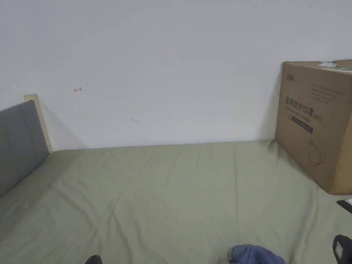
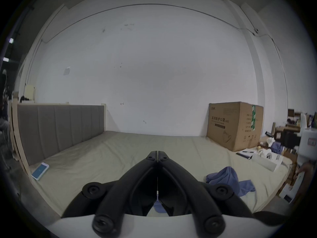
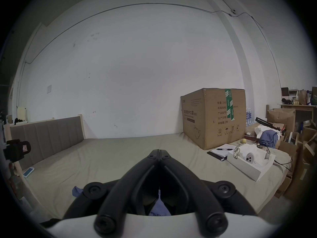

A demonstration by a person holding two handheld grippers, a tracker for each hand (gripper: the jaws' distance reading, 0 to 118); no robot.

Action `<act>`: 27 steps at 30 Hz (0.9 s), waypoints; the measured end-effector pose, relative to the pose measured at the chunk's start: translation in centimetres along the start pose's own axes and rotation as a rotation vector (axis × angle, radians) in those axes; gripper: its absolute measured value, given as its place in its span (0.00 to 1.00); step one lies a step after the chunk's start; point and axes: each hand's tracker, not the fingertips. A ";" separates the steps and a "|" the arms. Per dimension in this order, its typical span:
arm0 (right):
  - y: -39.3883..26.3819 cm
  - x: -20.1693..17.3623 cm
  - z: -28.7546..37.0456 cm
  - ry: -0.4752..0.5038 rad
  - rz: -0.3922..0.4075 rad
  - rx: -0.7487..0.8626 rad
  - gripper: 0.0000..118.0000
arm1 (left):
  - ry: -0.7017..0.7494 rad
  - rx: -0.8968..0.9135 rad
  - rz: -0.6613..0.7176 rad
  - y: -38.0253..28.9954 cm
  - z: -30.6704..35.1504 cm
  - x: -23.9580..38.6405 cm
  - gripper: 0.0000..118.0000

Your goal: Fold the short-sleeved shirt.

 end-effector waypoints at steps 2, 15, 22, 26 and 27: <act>0.1 0.3 -0.1 0.002 -0.020 -0.016 0.00 | 0.003 0.002 -0.002 0.3 0.0 0.0 0.00; -0.2 -0.1 -1.7 0.048 0.028 -0.106 0.00 | -0.244 -1.036 0.229 -2.3 -24.3 -5.4 0.41; -1.6 0.0 -2.7 0.090 0.044 -0.203 0.00 | -0.003 -1.176 0.259 -11.6 -29.9 -6.5 0.96; -2.2 0.4 -3.7 0.077 0.061 -0.249 0.00 | -0.035 -1.237 0.198 -14.6 -29.4 -5.4 0.93; -2.2 0.5 -4.1 0.073 0.060 -0.257 0.00 | -0.039 -1.182 0.143 -14.2 -28.6 -4.8 0.90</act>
